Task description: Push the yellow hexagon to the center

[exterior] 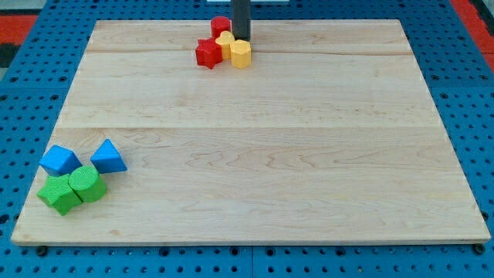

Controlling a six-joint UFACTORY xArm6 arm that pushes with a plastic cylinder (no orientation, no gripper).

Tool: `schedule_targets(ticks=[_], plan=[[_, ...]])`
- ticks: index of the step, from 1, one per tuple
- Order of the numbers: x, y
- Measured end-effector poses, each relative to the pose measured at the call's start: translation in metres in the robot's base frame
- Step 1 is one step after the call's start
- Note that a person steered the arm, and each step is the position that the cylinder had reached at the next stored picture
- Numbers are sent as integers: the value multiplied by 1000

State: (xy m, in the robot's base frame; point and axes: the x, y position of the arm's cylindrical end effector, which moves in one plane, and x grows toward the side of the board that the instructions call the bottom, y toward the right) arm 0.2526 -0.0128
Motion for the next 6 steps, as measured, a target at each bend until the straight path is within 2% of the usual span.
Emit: schedule_targets(ticks=[3,4,5,6], plan=[[60,1],[8,1],[-21,-16],[-18,-28]])
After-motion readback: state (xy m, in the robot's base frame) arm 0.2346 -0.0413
